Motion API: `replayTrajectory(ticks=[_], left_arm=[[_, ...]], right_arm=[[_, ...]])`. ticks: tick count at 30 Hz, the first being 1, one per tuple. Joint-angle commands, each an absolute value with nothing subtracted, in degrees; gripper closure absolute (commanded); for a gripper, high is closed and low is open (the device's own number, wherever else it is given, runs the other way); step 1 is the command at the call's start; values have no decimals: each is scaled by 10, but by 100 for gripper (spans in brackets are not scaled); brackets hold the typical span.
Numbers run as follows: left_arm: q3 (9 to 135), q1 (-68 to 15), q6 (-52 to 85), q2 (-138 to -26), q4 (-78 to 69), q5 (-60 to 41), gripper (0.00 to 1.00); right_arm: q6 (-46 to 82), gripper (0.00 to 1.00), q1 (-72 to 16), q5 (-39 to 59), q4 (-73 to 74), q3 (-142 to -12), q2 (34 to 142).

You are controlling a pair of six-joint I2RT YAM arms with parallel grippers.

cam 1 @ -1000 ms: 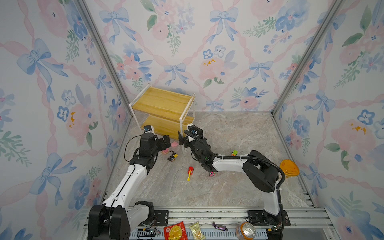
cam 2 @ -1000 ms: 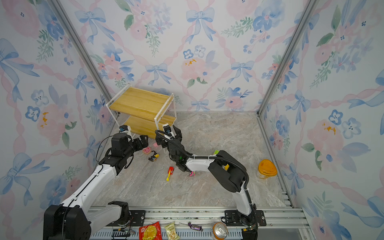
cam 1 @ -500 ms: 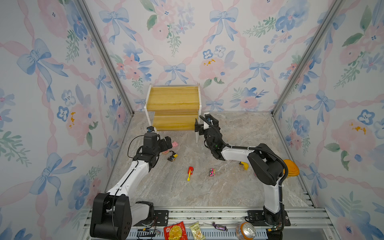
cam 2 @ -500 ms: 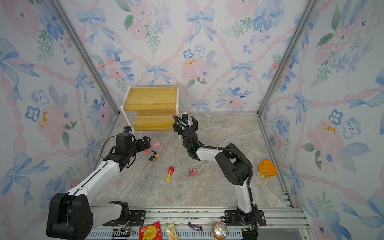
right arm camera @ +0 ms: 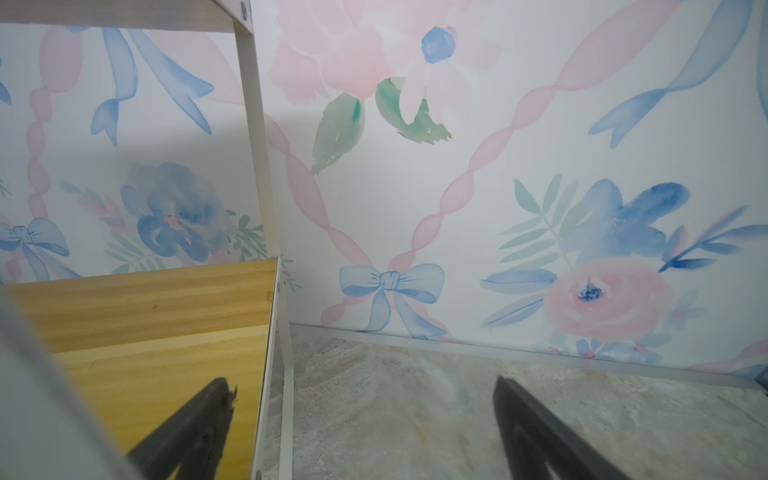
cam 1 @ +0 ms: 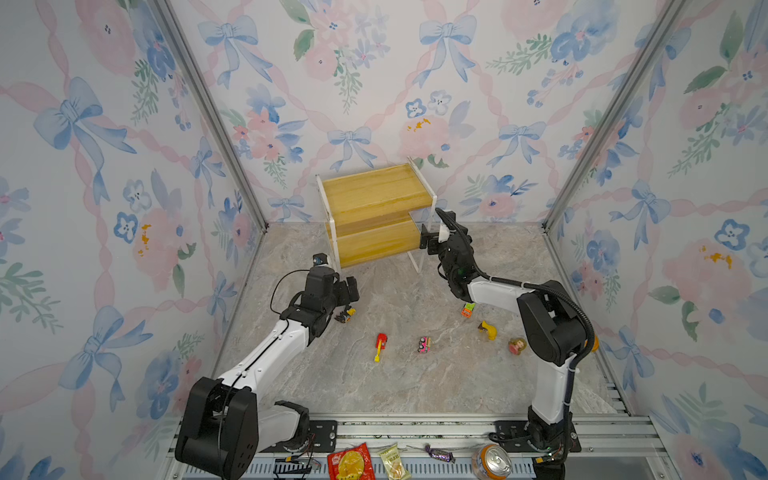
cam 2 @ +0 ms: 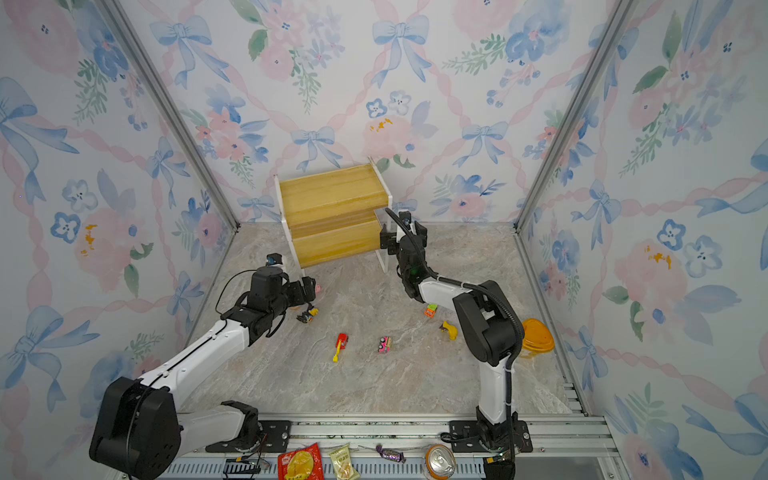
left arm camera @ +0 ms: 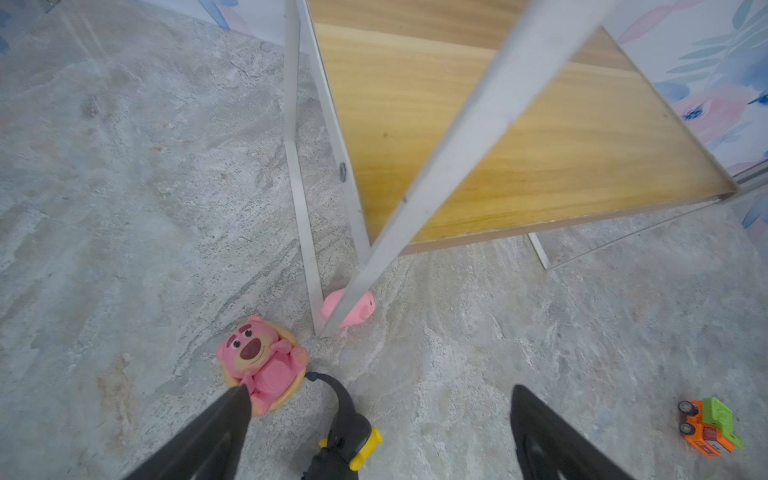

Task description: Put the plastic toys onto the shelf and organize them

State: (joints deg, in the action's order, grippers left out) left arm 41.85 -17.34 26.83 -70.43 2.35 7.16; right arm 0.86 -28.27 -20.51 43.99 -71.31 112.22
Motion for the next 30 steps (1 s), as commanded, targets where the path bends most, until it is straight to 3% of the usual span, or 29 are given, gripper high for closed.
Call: replayTrajectory(ticks=[1,9,15,30], left_arm=[[422,-200,250,-709,40,110,2],[419,-298,238,-715,47,182,2],[408,-367,244,-735,51,218,3],[281,-490,313,-728,-36,250,24]], right_arm=[[39,1,-276,-172,410,-696,1048],[81,1,-305,-154,313,-579,900],[124,0,-367,-217,224,-485,814],[203,1,-399,-165,193,-311,693]])
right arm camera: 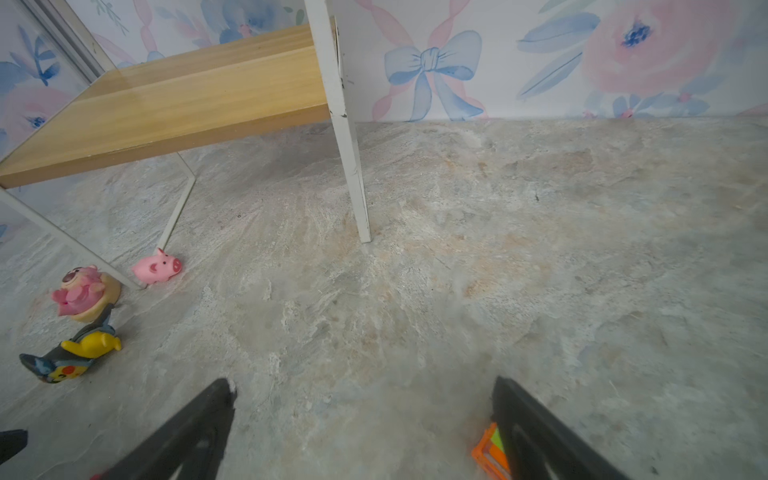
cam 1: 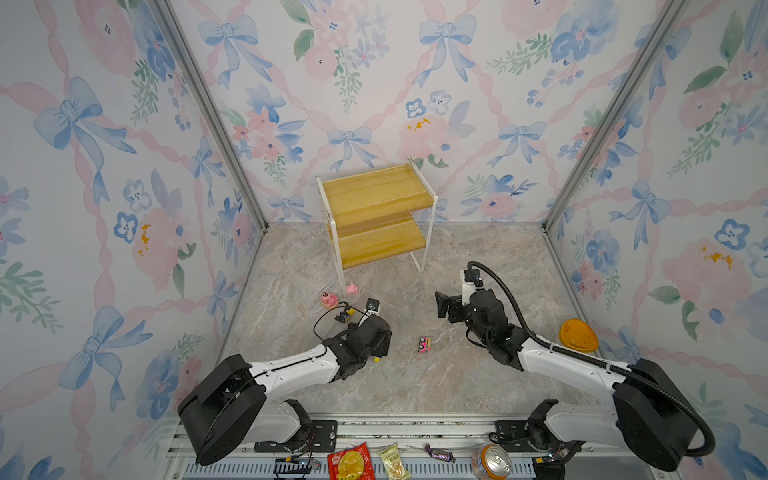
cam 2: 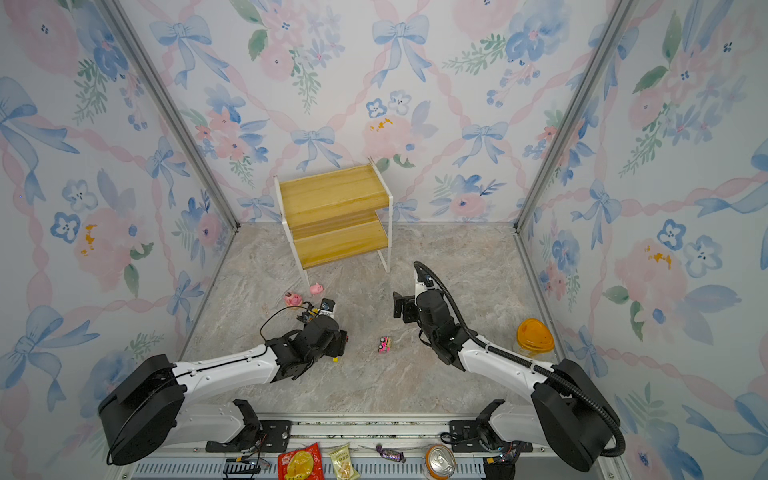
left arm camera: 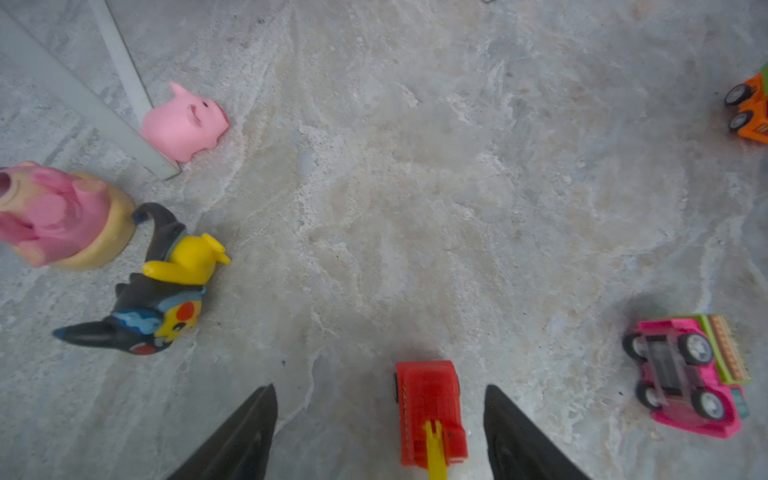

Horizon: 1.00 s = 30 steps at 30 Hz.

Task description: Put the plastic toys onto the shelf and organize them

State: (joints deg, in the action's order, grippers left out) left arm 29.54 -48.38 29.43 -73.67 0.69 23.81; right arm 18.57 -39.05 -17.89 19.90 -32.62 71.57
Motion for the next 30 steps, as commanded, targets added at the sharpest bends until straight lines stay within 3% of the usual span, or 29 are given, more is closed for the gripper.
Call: replayTrajectory(ticks=[1,11,30], left_arm=[[277,-490,317,-726,-43,242,25],[264,-497,380,-723,-60,166,29],[265,-529,404,-766,-59,218,42]], right_arm=[[204,1,-401,-165,188,-308,686],[215,2,-406,-167,150,-281,623],[219,3,-445,-204,78,-201,423]])
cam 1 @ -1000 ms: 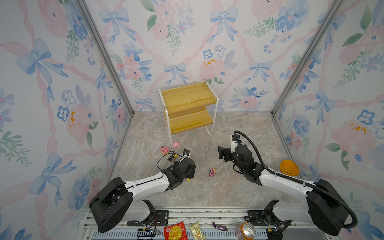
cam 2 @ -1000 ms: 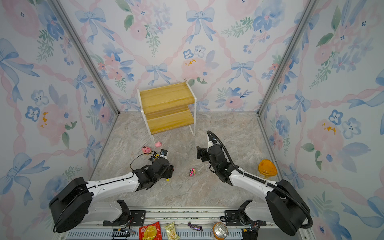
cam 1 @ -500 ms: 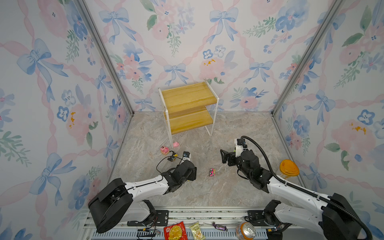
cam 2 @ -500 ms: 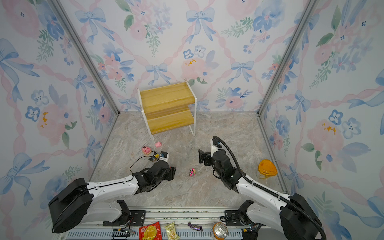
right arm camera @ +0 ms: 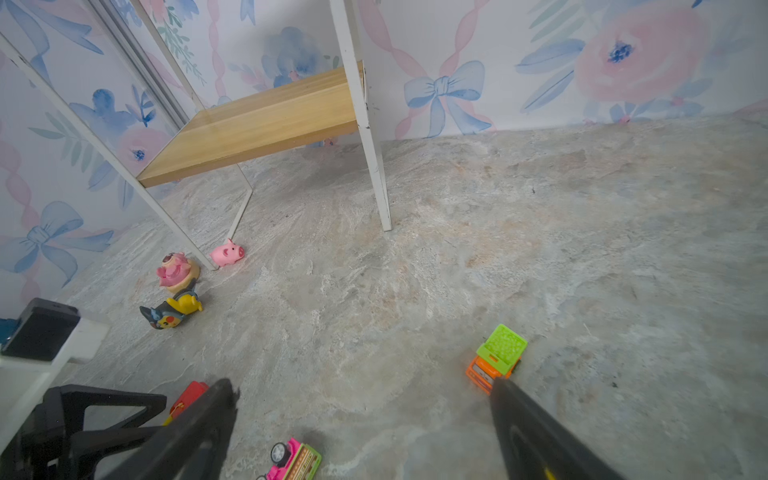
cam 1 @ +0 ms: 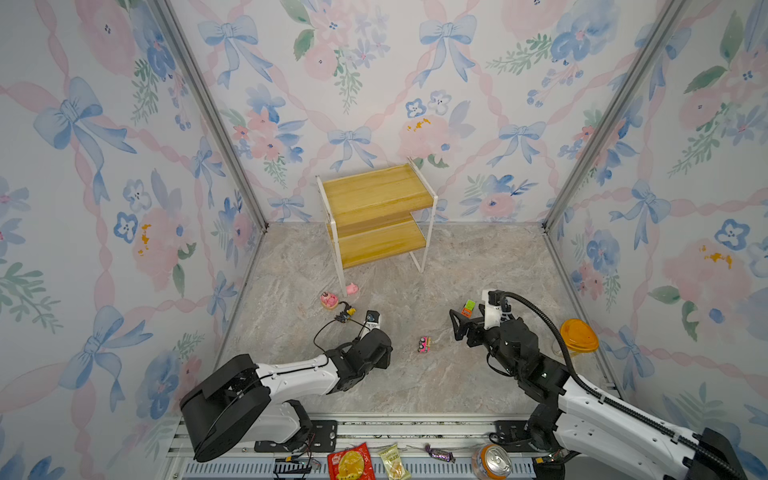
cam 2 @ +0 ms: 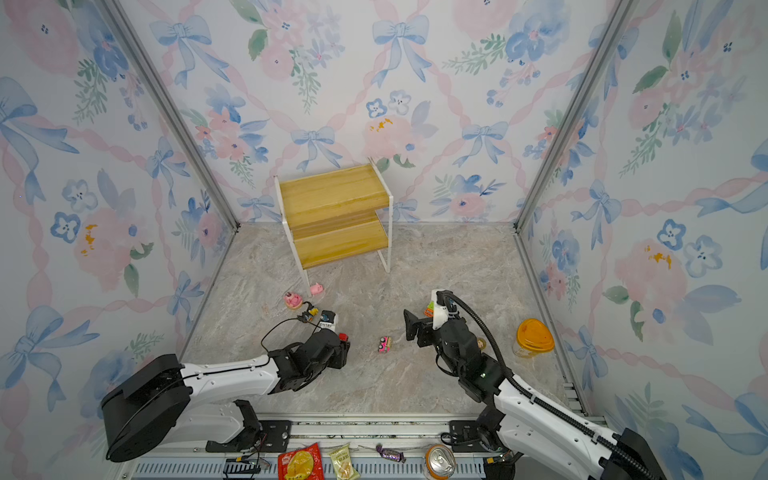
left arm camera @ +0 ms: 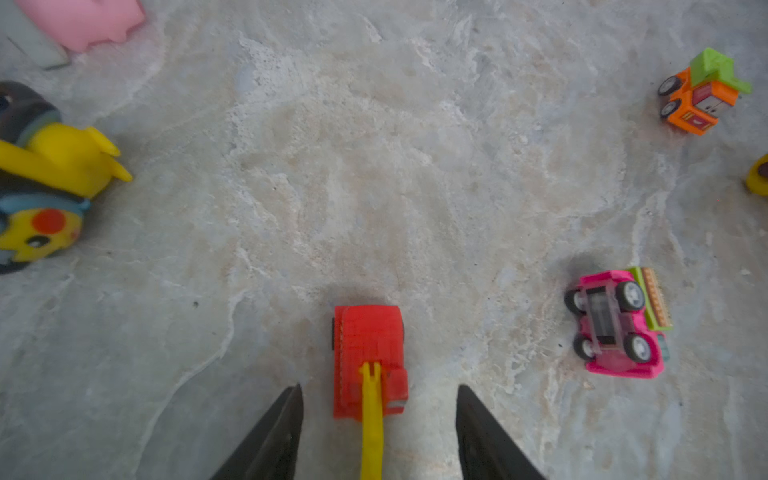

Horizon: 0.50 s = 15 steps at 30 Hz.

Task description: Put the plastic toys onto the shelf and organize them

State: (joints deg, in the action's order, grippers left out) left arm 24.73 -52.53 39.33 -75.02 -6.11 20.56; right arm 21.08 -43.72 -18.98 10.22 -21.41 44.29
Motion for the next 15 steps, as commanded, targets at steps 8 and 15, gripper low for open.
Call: replayTrajectory(ticks=[8,15], left_arm=[[318,-528,450,-830,-58,192,50],[362,-502,464,-883,-57,160,60]], right_arm=[[214,3,-447,-204,61,-201,398],[214,3,-447,-202,74,-197,417]])
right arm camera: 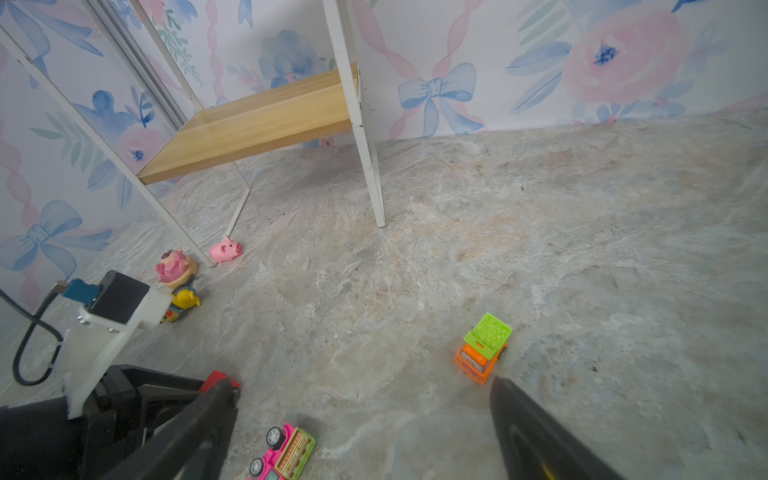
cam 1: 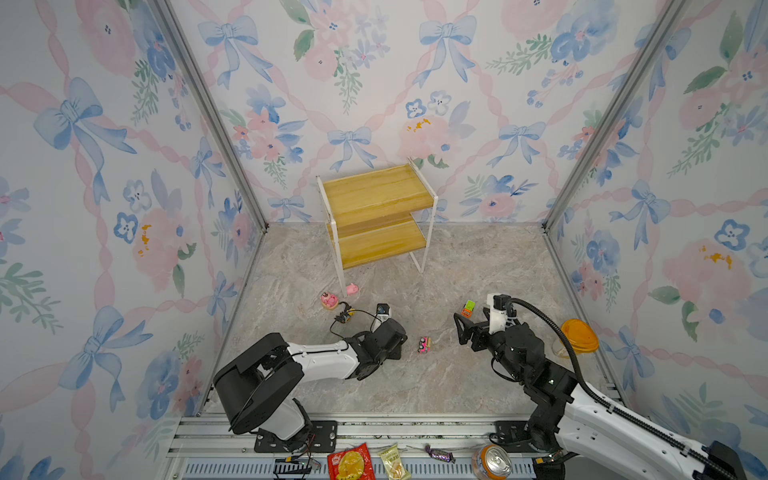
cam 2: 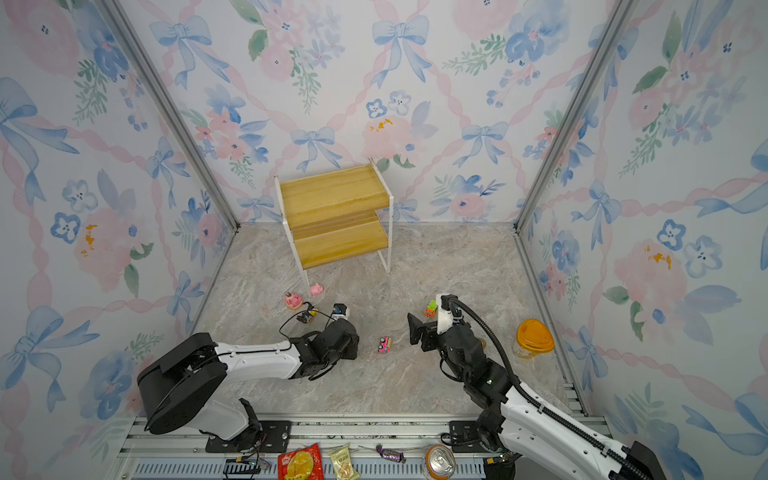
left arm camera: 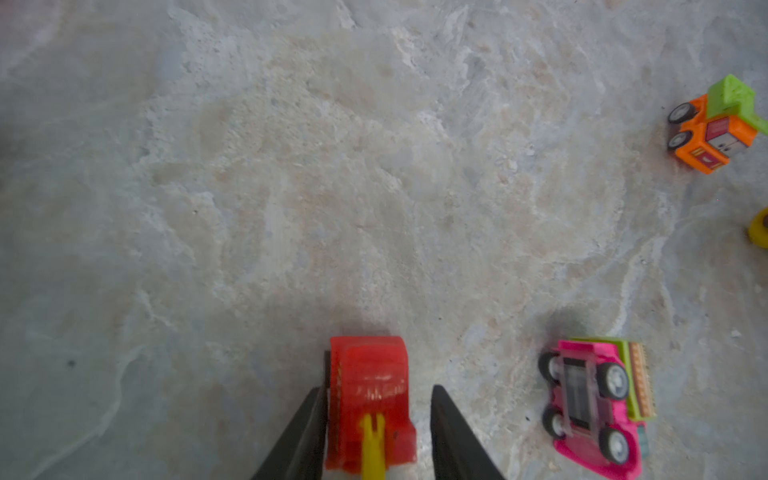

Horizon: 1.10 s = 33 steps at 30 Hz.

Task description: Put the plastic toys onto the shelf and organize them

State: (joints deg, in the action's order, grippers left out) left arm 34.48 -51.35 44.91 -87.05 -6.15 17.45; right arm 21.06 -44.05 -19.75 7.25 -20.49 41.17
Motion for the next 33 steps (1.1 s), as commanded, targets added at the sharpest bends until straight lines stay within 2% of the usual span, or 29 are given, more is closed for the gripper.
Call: replayTrajectory(ticks=[1,4,7,14,16,19,24,29,33], left_arm=[[369,-495,465,-889,-57,157,61],[388,-480,472,-907,-58,157,65],[420,-463,491,-920,-66,155,64],[460,-451,529,-930,-113,159,60],[467,-449,515,-917,-118,147,53],[444,-436,487,-861,-116,128,37],[371,-411,428,-722,-67,122,22],[330,-384,401,-586,4,124,20],[306,-326,397,-500,39,84,20]], right_arm=[[213,3,-448,-203,76,-196,420],[206,3,-448,-203,80,-200,433],[203,3,-447,-200,85,-204,450],[200,3,-456,-181,109,-226,523],[203,4,-472,-189,113,-241,555],[221,6,-517,-237,139,-266,614],[267,8,-619,-365,177,-336,748],[351,10,-671,-421,150,-433,872],[435,11,-701,-462,80,-507,933]])
